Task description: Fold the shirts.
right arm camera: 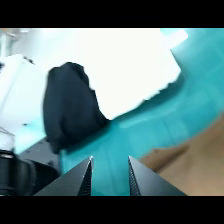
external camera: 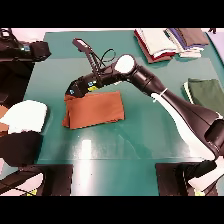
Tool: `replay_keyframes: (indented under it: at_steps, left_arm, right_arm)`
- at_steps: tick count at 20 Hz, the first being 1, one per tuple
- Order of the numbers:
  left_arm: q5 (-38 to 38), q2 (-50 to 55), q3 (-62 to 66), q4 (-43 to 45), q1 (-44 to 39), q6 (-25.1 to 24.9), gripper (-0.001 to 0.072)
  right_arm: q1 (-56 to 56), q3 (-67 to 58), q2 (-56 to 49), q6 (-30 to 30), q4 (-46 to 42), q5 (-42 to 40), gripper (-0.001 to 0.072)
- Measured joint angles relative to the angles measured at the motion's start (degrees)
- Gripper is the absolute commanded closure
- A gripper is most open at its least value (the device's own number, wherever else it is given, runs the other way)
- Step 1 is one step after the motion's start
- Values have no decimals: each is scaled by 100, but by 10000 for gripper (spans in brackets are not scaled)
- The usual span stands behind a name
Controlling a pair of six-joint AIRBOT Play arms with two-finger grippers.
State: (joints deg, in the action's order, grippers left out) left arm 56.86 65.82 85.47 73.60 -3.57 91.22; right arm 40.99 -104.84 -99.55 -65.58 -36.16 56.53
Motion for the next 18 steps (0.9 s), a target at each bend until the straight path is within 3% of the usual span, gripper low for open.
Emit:
replay_keyframes:
  at_steps: [4, 5, 6, 7, 13, 15, 18]
  left_arm:
    - [190, -81, -7, 74, -35, -48, 684]
    - [197, -87, -7, 81, -87, -66, 684]
    - [208, -94, -7, 79, -157, -85, 684]
    - [201, -98, -7, 76, -232, -94, 684]
    - [-24, -103, -7, 70, -531, -129, 684]
    - [-59, -103, -7, 48, -573, -142, 684]
    - [-66, -105, -7, 39, -592, -153, 684]
  right_arm:
    - [-756, 1097, 535, -264, -494, 72, 446]
    - [-1025, 1515, 723, -319, -603, 87, 405]
    - [-1338, 1996, 922, -415, -697, 107, 197]
    - [-1633, 2439, 1086, -448, -758, 107, 98]
    - [-2815, 4380, 1335, -608, -345, -59, 102]
    - [-2787, 4476, 1130, -603, -142, -133, 103]
    - [-2450, 4159, 597, -590, 240, -197, 166]
